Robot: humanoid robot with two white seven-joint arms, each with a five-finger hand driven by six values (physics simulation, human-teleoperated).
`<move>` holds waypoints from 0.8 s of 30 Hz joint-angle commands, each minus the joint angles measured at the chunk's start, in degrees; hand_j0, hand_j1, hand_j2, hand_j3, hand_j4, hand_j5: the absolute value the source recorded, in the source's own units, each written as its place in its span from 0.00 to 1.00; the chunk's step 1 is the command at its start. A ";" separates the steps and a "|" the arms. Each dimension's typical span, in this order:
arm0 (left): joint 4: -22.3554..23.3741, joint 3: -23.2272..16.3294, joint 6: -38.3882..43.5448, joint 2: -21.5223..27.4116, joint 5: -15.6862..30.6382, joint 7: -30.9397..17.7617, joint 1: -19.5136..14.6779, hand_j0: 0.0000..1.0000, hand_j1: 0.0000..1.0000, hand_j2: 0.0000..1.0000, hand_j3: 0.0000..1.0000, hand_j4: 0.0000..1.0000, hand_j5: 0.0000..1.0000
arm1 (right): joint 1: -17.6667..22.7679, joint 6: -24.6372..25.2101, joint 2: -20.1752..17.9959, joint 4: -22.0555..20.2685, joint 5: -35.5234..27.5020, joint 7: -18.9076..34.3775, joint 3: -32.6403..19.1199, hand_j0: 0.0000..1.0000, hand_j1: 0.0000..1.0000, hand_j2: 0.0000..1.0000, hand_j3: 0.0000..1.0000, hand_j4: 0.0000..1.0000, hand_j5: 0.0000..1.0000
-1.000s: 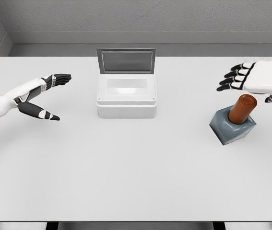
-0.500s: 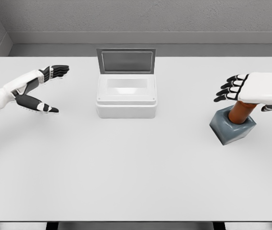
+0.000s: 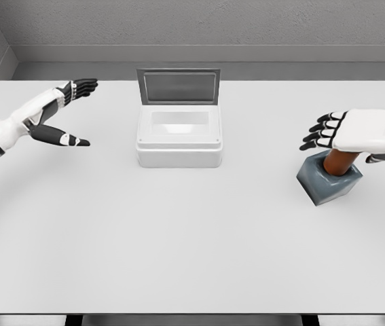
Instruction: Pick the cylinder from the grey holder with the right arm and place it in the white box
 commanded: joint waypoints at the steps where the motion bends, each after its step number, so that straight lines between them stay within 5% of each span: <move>1: -0.05 -0.04 0.06 -0.04 0.25 0.07 0.00 1.00 1.00 1.00 1.00 1.00 1.00 | 0.00 0.13 0.47 0.13 0.63 -0.02 0.31 1.00 1.00 1.00 1.00 1.00 1.00; 18: -0.66 -0.04 0.06 -0.04 -2.04 -0.19 -0.09 1.00 1.00 1.00 1.00 1.00 1.00 | 0.00 0.13 1.96 3.64 1.51 -0.02 1.19 1.00 1.00 1.00 1.00 1.00 1.00; 19: -0.75 -0.04 0.06 -0.04 -2.04 -0.19 -0.09 1.00 1.00 1.00 1.00 1.00 1.00 | 0.00 0.13 1.88 3.64 1.51 -0.02 1.19 0.94 0.94 0.94 0.94 0.94 0.94; 22: -1.02 -0.13 0.06 -0.04 -2.04 -0.46 -0.09 1.00 1.00 1.00 1.00 1.00 1.00 | 0.00 0.13 1.88 3.64 1.51 -0.02 1.80 0.47 0.47 0.47 0.47 0.47 0.47; 24: -1.02 -0.13 0.06 -0.12 -2.04 -0.46 -0.09 1.00 1.00 1.00 1.00 1.00 1.00 | 0.00 0.13 1.88 3.64 1.51 -0.02 1.89 0.32 0.32 0.32 0.32 0.32 0.32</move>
